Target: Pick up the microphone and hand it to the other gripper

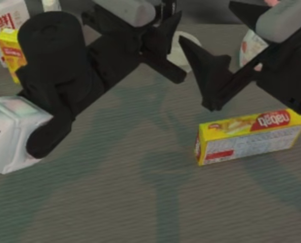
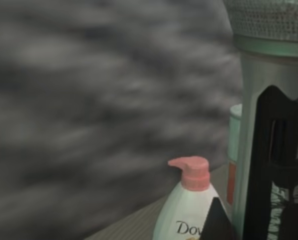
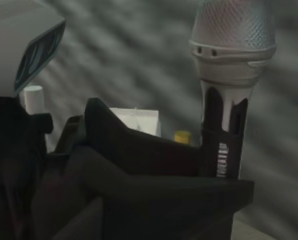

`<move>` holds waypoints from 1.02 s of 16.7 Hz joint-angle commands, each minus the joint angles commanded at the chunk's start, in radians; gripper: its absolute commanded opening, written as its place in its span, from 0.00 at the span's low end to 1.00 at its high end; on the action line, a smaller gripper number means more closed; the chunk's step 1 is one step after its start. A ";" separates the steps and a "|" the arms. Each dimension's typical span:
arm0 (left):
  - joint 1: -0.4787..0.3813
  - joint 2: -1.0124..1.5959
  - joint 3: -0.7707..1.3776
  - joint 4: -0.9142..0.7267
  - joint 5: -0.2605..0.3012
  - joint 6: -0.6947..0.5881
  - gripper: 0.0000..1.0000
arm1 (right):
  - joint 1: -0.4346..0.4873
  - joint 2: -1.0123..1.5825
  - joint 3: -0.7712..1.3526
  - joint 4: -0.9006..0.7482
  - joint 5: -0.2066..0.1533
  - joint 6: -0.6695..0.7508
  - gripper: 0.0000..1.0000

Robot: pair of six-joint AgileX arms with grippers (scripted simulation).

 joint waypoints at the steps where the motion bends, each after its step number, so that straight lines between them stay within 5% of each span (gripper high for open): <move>1: 0.000 0.000 0.000 0.000 0.000 0.000 0.00 | 0.003 0.013 0.013 0.003 0.001 0.000 1.00; 15: 0.000 0.000 0.000 0.000 0.000 0.000 0.00 | 0.039 0.401 0.344 0.059 0.041 -0.001 1.00; 17: 0.000 0.000 0.000 0.000 0.000 0.000 0.00 | 0.039 0.401 0.344 0.059 0.041 -0.001 0.85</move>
